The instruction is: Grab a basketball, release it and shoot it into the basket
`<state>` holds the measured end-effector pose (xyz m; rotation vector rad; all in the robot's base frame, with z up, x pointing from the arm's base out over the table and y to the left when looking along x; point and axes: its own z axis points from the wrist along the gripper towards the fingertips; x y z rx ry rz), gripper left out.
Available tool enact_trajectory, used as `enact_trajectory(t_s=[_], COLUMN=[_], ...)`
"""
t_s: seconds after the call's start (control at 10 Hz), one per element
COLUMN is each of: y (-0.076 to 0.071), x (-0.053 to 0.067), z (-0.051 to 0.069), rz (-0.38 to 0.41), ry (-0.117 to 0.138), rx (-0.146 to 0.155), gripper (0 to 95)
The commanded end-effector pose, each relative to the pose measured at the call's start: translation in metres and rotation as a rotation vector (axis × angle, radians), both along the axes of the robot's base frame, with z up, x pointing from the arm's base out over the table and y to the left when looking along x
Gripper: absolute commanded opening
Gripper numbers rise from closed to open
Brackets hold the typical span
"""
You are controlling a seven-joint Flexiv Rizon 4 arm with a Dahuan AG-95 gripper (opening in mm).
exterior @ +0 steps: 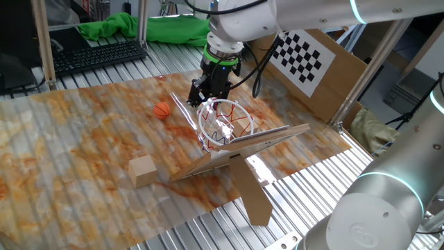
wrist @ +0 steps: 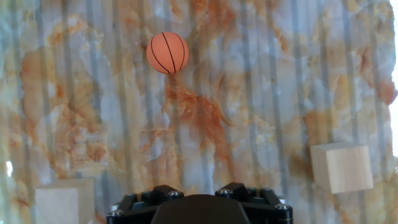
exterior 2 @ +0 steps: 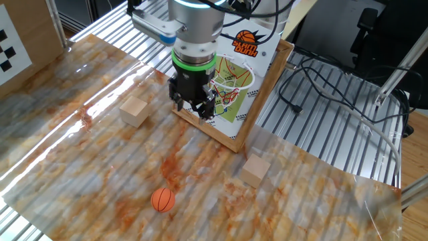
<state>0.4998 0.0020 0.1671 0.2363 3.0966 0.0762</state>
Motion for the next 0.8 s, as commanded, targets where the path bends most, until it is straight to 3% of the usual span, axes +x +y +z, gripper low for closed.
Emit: enact_trajectory(t_s=[0.1,0.8], y=[0.0014,0.0025], x=[0.0002,0.0026], z=[-0.0009,-0.0009], rz=[-0.033,-0.033], ry=[-0.009,0.002], rx=[0.012,0.023], gripper=[0.0,0.0])
